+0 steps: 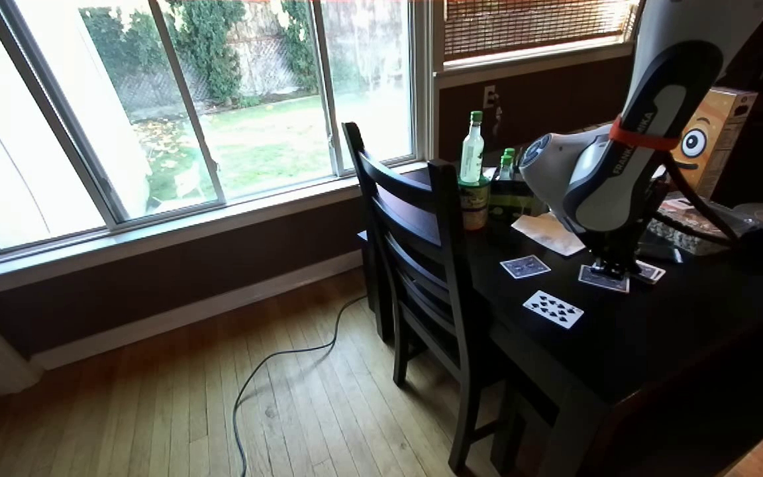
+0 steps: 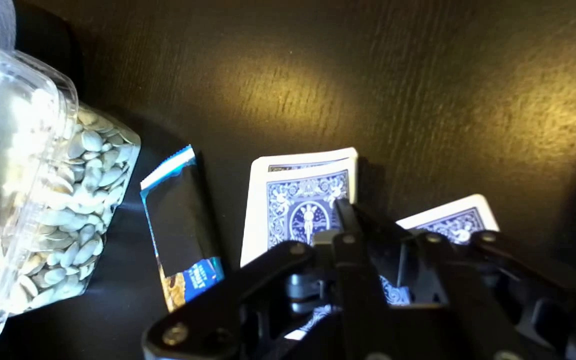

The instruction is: Pick a card on the deck and put it on the table

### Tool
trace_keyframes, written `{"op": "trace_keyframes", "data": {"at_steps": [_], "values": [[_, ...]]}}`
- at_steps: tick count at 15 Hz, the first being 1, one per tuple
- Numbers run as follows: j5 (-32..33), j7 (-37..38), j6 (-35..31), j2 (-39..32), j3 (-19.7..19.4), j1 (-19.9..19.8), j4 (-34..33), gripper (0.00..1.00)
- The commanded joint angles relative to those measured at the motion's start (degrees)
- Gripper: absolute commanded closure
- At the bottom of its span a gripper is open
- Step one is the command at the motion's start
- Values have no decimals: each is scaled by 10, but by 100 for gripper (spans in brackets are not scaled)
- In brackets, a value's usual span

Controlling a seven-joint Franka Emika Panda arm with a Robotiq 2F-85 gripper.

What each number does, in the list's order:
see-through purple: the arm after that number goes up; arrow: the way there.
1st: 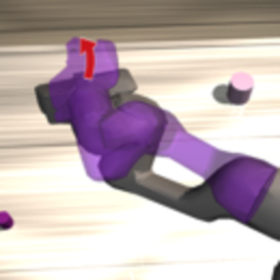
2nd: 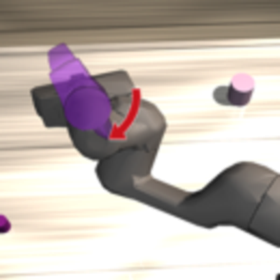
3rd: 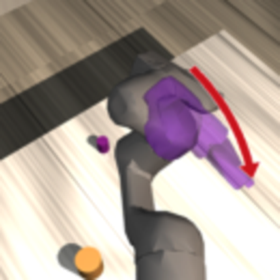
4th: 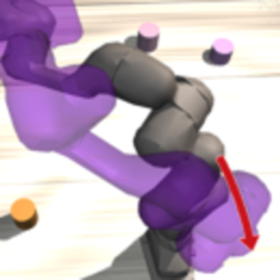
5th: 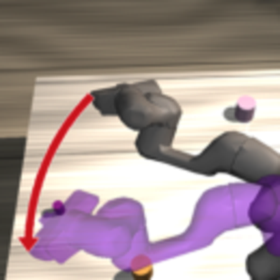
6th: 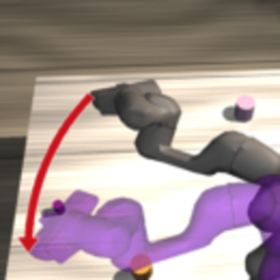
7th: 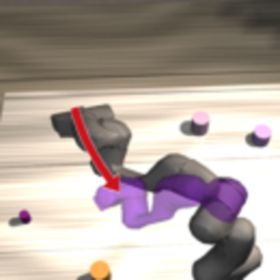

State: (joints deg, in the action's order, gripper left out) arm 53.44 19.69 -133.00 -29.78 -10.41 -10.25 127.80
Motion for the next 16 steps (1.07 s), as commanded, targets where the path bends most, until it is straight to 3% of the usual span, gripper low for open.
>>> {"op": "trace_keyframes", "data": {"at_steps": [1, 6, 10, 12, 16], "values": [[-14, 3, -21, 70, -5, 7, 59, 98], [-6, 26, -35, 148, -12, 10, 101, 98], [-25, 0, -46, 198, -9, 0, 124, 98], [-74, -62, -70, 211, -1, -12, 131, 98], [-240, -231, -106, 226, 10, -31, 139, 98]]}}
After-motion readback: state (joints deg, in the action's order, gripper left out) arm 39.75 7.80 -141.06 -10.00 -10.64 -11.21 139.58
